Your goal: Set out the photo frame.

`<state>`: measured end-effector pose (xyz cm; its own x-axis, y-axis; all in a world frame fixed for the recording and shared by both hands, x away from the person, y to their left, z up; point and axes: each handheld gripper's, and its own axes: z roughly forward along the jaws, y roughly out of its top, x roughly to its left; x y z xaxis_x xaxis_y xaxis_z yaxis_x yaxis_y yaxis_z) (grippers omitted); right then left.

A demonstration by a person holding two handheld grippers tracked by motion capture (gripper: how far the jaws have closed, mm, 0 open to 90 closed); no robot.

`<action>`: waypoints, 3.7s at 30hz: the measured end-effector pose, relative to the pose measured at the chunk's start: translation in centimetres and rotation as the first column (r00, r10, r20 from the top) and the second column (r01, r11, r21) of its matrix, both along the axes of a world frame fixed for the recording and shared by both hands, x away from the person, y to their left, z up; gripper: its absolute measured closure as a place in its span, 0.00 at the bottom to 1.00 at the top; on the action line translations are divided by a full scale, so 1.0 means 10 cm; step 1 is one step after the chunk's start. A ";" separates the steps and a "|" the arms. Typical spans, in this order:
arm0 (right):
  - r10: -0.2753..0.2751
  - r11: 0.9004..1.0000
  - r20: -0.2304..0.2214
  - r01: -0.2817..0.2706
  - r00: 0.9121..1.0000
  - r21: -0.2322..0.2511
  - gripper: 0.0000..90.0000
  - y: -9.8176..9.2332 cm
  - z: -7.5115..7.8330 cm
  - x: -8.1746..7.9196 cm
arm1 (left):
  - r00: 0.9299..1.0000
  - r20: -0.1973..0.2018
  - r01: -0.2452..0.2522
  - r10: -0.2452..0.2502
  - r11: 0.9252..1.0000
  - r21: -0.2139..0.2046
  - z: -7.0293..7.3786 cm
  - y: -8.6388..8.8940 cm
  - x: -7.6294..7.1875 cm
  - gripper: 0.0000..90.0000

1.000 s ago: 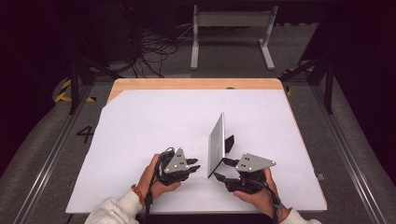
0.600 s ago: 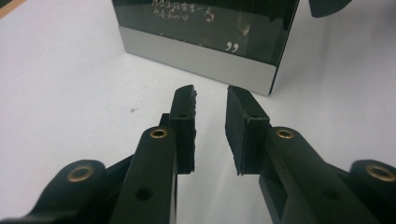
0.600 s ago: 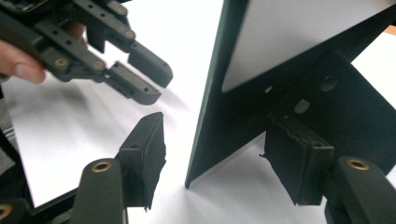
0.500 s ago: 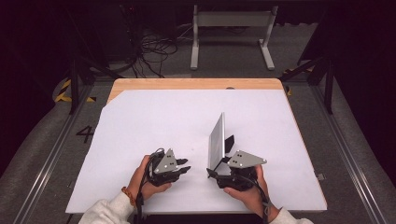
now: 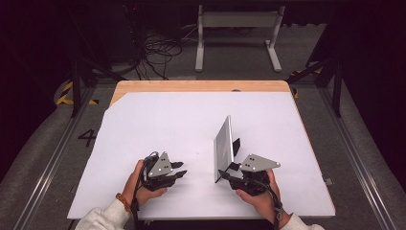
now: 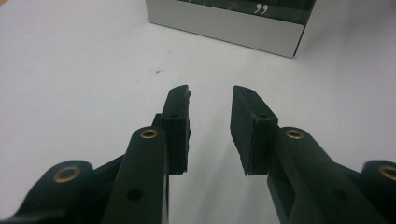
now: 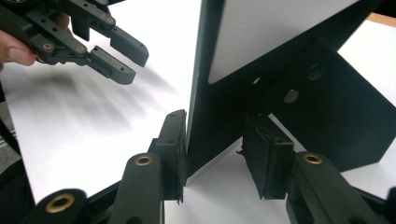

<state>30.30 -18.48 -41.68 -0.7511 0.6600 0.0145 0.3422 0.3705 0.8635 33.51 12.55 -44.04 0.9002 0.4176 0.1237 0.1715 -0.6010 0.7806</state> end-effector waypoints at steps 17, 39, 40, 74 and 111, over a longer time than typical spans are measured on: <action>-0.036 0.999 0.011 0.036 0.999 0.001 0.59 -0.18 -0.08 -0.03 | 1.000 -0.002 -0.003 0.003 1.000 0.001 -0.01 -0.02 0.02 0.68; 0.018 0.999 -0.007 -0.017 1.000 0.050 0.73 -0.26 -0.09 0.09 | 1.000 -0.006 -0.024 0.024 1.000 0.005 -0.03 -0.08 0.11 0.54; 0.024 0.998 -0.012 -0.023 1.000 0.056 0.73 -0.28 -0.09 0.10 | 0.999 -0.009 -0.030 0.030 1.000 0.003 -0.03 -0.09 0.12 0.52; 0.030 0.998 -0.027 -0.028 0.999 0.053 0.78 -0.44 -0.08 0.24 | 0.991 -0.133 0.010 -0.014 0.999 -0.035 -0.09 -0.47 0.51 0.21; 0.220 0.974 -0.077 -0.215 0.973 0.071 0.94 -0.46 -0.06 0.54 | 0.993 -0.116 -0.014 0.008 0.999 -0.049 -0.10 -0.62 0.77 0.20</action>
